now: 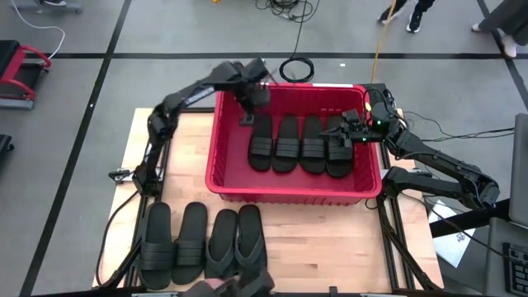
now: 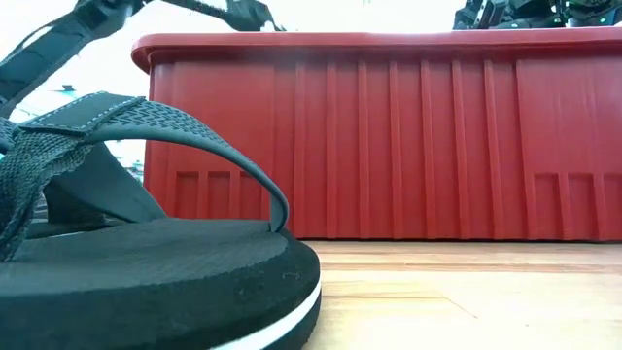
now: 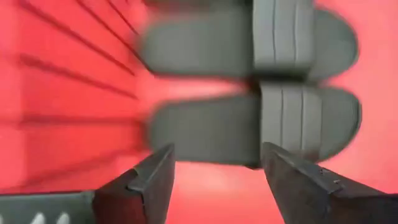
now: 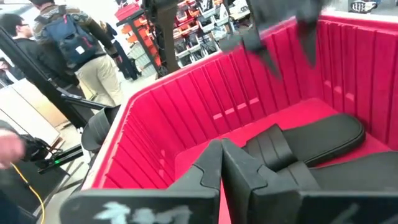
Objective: Pick and place slides into bin
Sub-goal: Put the right flip flop into the bin
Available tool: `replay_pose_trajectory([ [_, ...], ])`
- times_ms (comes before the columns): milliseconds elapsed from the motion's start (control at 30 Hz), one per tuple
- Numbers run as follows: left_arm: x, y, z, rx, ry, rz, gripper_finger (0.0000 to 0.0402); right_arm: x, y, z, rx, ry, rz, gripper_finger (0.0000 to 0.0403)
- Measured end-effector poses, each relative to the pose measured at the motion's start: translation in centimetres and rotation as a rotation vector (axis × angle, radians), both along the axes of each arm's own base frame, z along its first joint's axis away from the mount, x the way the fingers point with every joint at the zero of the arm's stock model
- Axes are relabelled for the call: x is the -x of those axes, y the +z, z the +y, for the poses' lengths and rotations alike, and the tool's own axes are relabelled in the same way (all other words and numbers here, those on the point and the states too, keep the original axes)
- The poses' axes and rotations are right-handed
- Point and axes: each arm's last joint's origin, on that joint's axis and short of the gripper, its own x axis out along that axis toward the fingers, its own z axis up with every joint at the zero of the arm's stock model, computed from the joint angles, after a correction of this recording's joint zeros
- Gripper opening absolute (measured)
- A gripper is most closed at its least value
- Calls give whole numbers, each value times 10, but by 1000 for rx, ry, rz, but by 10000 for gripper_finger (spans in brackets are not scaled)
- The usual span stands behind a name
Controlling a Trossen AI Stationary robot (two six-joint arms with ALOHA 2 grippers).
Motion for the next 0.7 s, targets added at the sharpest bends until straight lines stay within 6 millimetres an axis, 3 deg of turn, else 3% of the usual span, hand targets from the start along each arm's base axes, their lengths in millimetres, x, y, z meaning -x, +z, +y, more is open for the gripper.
replay_pose_trajectory([
  [133, 16, 76, -34, -196, -115, -175, 174, 0, 0, 0, 48, 7, 3, 0],
  [333, 50, 166, -106, -406, -263, -496, 28, 0, 0, 0, 163, 19, 13, 0],
  [500, 74, 204, -155, -224, -291, -726, 10, 0, -1, -3, 227, -56, 38, 0],
  [700, 80, 220, -194, -3, -209, -813, 1, 1, 0, -5, 314, -126, 56, 0],
])
